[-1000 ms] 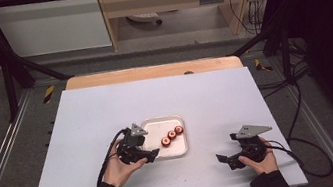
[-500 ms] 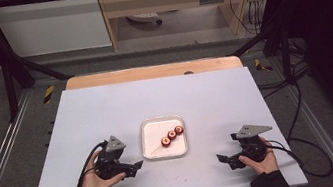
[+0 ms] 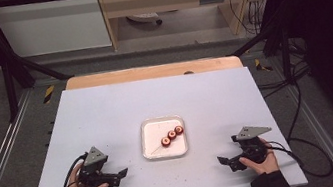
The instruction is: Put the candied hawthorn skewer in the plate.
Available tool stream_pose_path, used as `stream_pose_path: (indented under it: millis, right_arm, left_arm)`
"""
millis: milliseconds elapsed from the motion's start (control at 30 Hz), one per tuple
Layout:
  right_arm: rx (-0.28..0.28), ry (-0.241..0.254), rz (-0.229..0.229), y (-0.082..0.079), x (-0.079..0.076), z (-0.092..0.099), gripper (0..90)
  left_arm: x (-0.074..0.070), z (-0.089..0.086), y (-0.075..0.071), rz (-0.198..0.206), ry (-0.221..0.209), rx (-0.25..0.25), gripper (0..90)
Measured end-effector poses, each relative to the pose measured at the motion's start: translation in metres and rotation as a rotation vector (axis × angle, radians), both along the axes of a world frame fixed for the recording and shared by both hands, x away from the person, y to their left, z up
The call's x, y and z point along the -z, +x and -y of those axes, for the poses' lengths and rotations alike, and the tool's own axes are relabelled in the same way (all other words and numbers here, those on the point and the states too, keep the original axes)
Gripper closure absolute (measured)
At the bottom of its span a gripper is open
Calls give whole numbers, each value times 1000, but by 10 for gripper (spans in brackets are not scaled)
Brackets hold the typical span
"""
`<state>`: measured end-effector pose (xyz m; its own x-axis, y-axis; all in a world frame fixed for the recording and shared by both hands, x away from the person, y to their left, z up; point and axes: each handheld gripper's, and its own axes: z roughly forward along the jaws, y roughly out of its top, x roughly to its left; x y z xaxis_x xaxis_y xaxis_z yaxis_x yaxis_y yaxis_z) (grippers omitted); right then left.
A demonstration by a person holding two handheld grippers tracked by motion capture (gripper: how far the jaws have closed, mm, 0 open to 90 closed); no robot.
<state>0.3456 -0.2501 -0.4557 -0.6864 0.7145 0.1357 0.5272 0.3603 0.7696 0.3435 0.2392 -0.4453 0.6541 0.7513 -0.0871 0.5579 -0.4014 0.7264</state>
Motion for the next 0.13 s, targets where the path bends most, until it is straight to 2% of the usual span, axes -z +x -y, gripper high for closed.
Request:
stream_pose_path:
  millis: [133]
  right_arm:
    - [4,6,-8,0,0,1,7]
  left_arm:
    - [2,-1,0,0,11,-3,94]
